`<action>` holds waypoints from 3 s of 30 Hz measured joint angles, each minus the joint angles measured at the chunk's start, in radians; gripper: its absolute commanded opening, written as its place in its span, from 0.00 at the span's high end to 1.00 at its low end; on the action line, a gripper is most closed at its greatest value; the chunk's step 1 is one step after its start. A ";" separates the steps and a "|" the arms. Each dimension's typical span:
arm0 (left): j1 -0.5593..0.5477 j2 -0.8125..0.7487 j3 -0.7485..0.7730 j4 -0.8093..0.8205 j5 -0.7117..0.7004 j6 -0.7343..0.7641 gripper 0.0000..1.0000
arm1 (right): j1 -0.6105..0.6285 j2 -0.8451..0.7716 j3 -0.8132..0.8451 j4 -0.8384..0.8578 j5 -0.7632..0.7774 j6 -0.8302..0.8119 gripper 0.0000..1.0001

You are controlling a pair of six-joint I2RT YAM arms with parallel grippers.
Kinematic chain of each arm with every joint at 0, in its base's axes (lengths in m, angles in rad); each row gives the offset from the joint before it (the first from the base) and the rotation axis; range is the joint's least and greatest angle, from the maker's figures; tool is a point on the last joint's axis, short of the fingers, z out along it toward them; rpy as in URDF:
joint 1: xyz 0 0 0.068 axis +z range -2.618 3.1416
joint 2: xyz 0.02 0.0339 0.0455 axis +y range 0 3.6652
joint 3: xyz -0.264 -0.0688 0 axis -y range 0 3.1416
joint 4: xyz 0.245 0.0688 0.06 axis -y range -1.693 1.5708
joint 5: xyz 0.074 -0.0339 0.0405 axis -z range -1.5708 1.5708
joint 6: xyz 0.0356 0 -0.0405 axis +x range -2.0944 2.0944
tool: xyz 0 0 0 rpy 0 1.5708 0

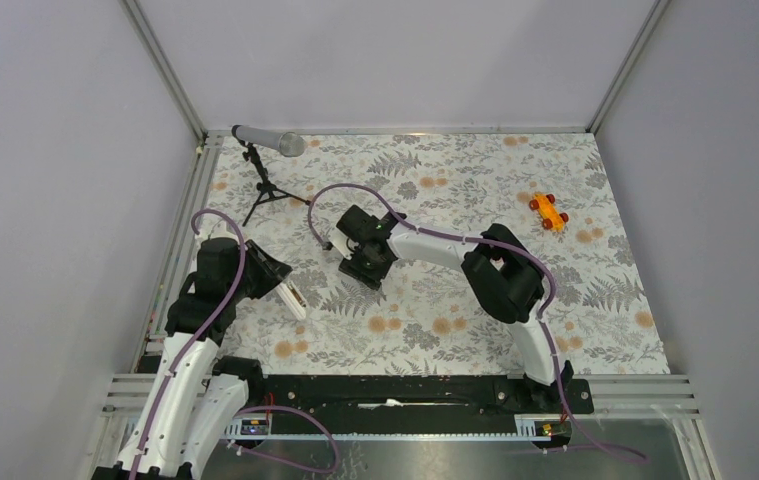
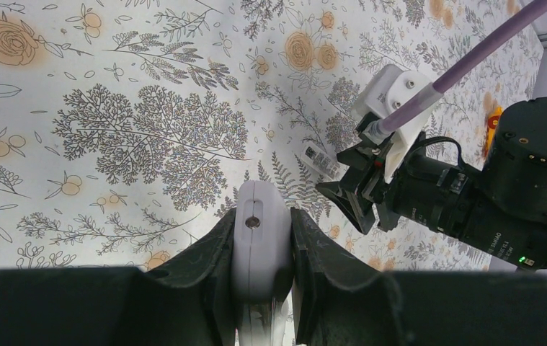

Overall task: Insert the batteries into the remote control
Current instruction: Pick up the battery cover at the center of the board, then load the battery cover into the remote control.

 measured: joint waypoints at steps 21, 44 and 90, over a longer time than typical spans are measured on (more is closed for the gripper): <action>0.006 -0.006 -0.002 0.013 0.014 0.008 1.00 | 0.002 -0.003 -0.014 0.056 0.066 0.044 0.66; -0.098 0.100 -0.340 1.013 0.389 -0.190 1.00 | 0.002 -0.811 -0.409 0.099 -0.086 0.359 0.63; -0.333 0.275 -0.282 1.339 0.163 -0.396 1.00 | 0.117 -1.038 -0.621 0.469 -0.075 0.346 0.62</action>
